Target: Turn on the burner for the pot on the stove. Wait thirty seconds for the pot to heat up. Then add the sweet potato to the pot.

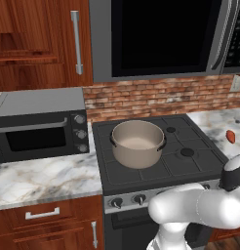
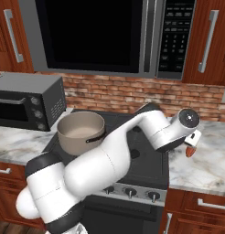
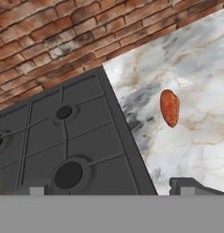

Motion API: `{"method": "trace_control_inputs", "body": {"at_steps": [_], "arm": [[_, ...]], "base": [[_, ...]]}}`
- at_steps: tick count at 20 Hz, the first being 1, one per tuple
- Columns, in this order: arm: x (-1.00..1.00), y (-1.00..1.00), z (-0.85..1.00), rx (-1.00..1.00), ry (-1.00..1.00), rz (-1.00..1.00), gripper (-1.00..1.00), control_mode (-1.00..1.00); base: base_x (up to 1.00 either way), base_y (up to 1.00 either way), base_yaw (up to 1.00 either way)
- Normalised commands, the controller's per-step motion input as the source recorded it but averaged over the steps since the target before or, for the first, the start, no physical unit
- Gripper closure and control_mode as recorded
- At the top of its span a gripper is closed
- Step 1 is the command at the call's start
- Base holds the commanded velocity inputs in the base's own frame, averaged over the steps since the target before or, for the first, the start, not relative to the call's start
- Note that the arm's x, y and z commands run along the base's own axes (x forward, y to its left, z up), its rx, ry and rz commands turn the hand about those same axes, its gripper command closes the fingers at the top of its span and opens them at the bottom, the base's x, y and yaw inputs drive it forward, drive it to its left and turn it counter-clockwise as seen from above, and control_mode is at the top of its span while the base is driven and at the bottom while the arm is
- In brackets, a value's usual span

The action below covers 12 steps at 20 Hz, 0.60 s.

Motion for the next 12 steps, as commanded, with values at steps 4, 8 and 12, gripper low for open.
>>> {"method": "trace_control_inputs", "body": {"at_steps": [4, 8, 12], "arm": [[0.08, -0.23, -0.16, 0.00, 0.00, 0.00, -1.00, -1.00], [0.00, -0.27, -0.14, 0.00, 0.00, 0.00, -1.00, -1.00], [0.00, -0.24, 0.00, 0.00, 0.00, 0.00, -1.00, -1.00]], "base": [[0.00, 0.00, 0.00], [0.00, 0.00, 0.00], [0.00, 0.00, 0.00]]}}
